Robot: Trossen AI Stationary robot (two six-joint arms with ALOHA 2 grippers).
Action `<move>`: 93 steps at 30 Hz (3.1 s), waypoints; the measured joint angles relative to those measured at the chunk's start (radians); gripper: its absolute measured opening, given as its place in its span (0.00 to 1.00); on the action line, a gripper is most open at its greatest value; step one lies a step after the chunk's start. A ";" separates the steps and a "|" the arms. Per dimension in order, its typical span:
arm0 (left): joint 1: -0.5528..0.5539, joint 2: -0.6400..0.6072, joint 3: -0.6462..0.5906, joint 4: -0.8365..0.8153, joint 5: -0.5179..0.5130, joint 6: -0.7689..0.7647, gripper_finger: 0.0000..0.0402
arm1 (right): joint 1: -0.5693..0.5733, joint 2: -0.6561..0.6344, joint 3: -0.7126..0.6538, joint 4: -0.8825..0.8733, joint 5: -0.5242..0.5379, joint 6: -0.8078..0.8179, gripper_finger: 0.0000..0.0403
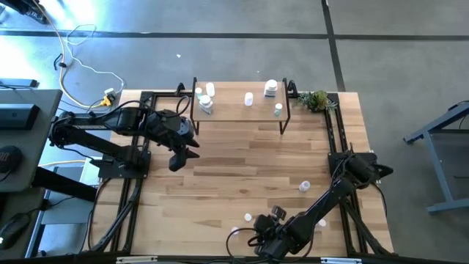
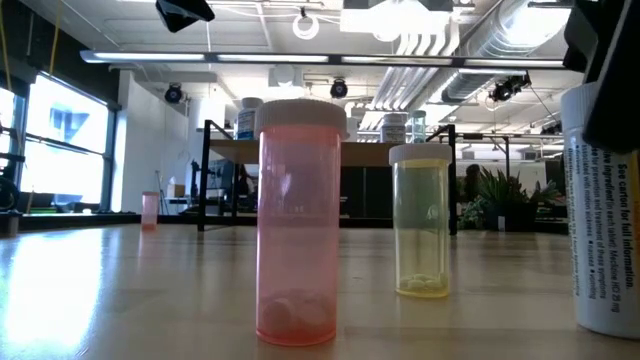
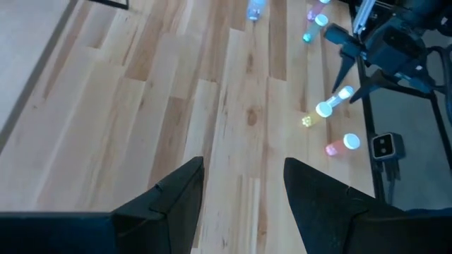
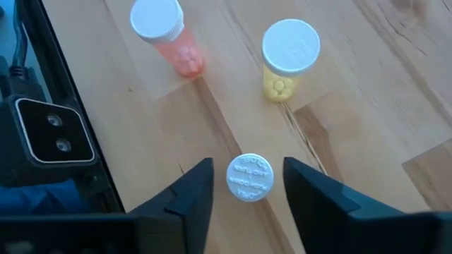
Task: Pick and place medicine bottles onto shelf by color
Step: Put the small white pill bottle on the shelf
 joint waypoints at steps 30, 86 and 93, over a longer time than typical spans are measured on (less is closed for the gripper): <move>0.000 0.000 0.000 -0.034 -0.002 0.038 0.47 | -0.034 -0.134 0.003 -0.042 0.002 0.186 0.15; 0.534 0.000 0.001 0.097 -0.074 0.246 0.47 | -1.273 -0.558 0.071 0.212 -0.306 -1.027 0.15; 0.586 0.000 0.001 0.097 -0.074 0.244 0.47 | -1.342 -0.556 0.124 0.100 -0.355 -1.032 0.15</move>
